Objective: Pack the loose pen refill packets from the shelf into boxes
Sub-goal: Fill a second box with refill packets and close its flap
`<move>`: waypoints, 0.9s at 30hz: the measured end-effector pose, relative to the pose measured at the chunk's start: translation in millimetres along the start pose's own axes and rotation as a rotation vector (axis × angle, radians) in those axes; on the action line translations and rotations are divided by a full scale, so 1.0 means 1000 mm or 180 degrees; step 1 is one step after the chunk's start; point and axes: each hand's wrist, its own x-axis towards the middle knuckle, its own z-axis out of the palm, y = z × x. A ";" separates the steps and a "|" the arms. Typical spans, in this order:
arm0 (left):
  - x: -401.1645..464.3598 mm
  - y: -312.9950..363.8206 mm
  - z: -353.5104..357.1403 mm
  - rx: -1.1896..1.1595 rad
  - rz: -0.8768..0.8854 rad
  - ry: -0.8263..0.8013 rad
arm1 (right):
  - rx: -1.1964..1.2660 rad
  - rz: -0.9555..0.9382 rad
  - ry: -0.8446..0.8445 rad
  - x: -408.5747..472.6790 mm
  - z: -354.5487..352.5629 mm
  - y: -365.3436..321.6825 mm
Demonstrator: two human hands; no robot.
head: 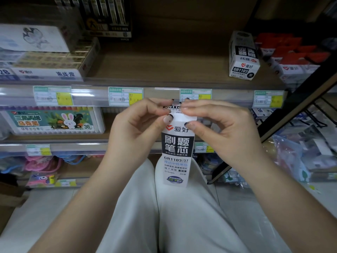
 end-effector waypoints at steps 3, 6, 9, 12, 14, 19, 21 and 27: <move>-0.001 0.000 0.000 -0.0138 -0.0038 -0.0139 | 0.0099 0.0093 0.0008 -0.001 0.000 0.000; 0.001 -0.002 0.003 -0.0088 0.0011 -0.0134 | 0.0236 0.0200 0.0037 -0.002 -0.001 0.002; 0.005 -0.004 0.008 -0.0058 0.0036 -0.0097 | 0.0350 0.0305 0.0134 -0.002 0.001 0.002; 0.007 -0.004 0.009 -0.0128 -0.0018 -0.0114 | 0.0648 0.0576 0.0100 0.001 -0.001 0.000; 0.008 -0.003 0.007 -0.0174 -0.0070 -0.0154 | 0.0889 0.0819 -0.0108 0.005 -0.007 0.000; 0.012 -0.002 0.005 -0.0113 -0.0152 -0.0208 | 0.0923 0.1176 -0.0620 0.018 -0.019 -0.001; 0.012 -0.002 0.004 -0.0126 -0.0168 -0.0208 | 0.0756 0.1156 -0.0696 0.022 -0.022 -0.004; 0.009 -0.001 0.001 -0.0208 -0.0137 -0.0223 | 0.0568 0.1317 -0.0874 0.031 -0.027 -0.014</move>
